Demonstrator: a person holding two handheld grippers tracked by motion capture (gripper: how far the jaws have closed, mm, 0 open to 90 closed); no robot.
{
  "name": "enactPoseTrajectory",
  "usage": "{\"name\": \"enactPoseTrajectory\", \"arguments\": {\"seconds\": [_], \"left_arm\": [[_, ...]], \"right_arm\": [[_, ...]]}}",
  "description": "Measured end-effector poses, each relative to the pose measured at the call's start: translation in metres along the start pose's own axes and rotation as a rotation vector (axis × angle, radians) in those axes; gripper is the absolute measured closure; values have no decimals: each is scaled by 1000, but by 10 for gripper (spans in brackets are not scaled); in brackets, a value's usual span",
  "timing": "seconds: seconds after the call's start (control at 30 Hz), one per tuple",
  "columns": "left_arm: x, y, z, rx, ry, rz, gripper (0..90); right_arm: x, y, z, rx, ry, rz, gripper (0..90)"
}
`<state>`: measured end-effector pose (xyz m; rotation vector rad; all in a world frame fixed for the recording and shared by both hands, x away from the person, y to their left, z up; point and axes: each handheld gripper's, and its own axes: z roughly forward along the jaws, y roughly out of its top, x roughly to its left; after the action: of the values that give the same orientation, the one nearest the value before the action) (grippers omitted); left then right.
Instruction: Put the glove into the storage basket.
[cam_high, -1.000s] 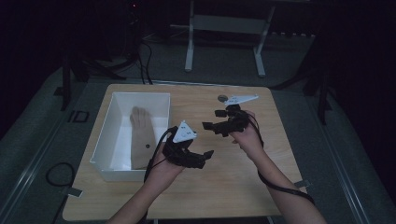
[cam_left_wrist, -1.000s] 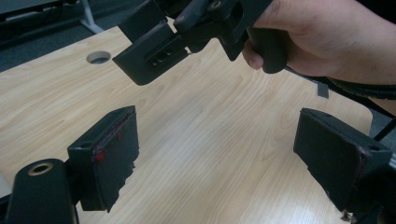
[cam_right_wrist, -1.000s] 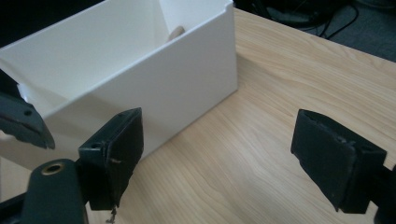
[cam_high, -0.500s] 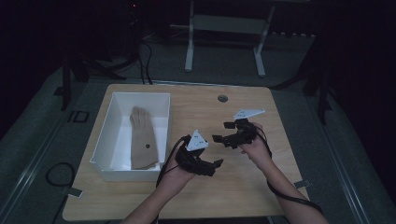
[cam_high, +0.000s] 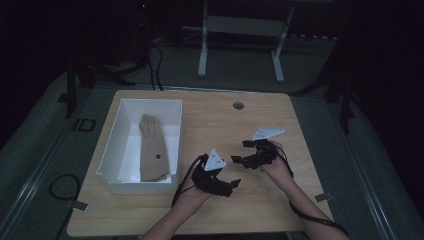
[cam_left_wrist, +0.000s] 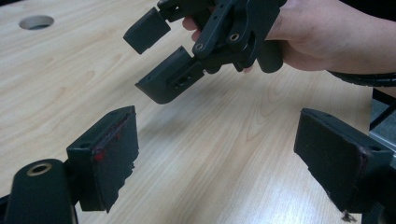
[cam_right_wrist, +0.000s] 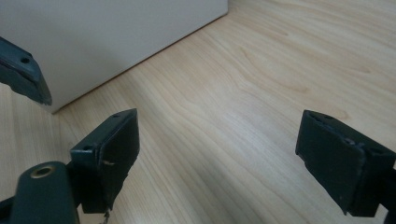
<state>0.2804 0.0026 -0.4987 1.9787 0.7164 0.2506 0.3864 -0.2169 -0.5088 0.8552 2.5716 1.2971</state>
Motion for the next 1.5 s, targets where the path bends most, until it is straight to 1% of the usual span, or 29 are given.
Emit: {"name": "enactPoseTrajectory", "arguments": {"seconds": [0.03,0.1,0.23,0.27,0.3,0.43,0.47,0.5,0.6,0.63,0.67,0.7,0.73,0.77,0.8,0.83,0.9,0.93,1.0,1.13,1.23,1.33,1.5], "left_arm": [[0,-4,3,6,-7,-1,144],[-1,-6,4,7,-13,-2,144],[-2,-13,11,-1,-33,-17,144],[-2,-13,11,-1,-33,-17,144],[-4,-16,14,1,-42,-18,144],[-8,-22,20,0,-44,-8,144],[-8,-22,20,0,-44,-8,144],[-9,-25,22,7,-46,-2,144],[-9,-27,24,3,-47,-3,144],[-9,-29,26,-6,-55,-11,144],[-9,-29,26,-6,-55,-11,144],[-9,-32,27,-13,-72,-13,144],[-9,-32,27,-13,-72,-13,144],[-10,-34,29,-25,-91,-16,144],[-10,-34,29,-25,-91,-16,144],[-10,-37,32,-21,-98,-19,144],[-10,-39,33,-22,-101,-23,144],[-10,-40,33,-22,-101,-22,144],[-11,-43,35,-23,-98,-21,144],[-10,-47,37,-25,-93,-19,144],[-9,-51,36,-31,-82,-18,144],[-8,-54,36,-33,-77,-22,144],[-7,-59,37,-37,-72,-18,144]], "right_arm": [[0,-2,1,4,0,2,134],[0,-4,2,6,-2,1,134],[0,-15,3,14,-6,-3,134],[0,-15,3,14,-6,-3,134],[0,-21,4,14,-8,-8,135],[-1,-33,1,10,-11,2,135],[-1,-33,1,10,-11,2,135],[-1,-39,0,10,-13,11,136],[-1,-44,-2,7,-12,14,136],[-1,-49,-3,-1,-9,20,136],[-1,-49,-3,-1,-9,20,136],[-2,-54,-5,-5,-10,32,136],[-3,-56,-5,-1,-13,35,135],[-3,-59,-5,8,-22,36,134],[-3,-59,-5,8,-22,36,134],[-5,-65,-6,4,-27,43,134],[-6,-68,-7,2,-30,48,134],[-8,-72,-9,-16,-40,56,134],[-8,-76,-12,-31,-44,66,134],[-9,-79,-15,-34,-49,65,134],[-9,-81,-17,-35,-73,50,134],[-10,-82,-18,-39,-86,48,134],[-10,-83,-18,-48,-89,51,134]]}}
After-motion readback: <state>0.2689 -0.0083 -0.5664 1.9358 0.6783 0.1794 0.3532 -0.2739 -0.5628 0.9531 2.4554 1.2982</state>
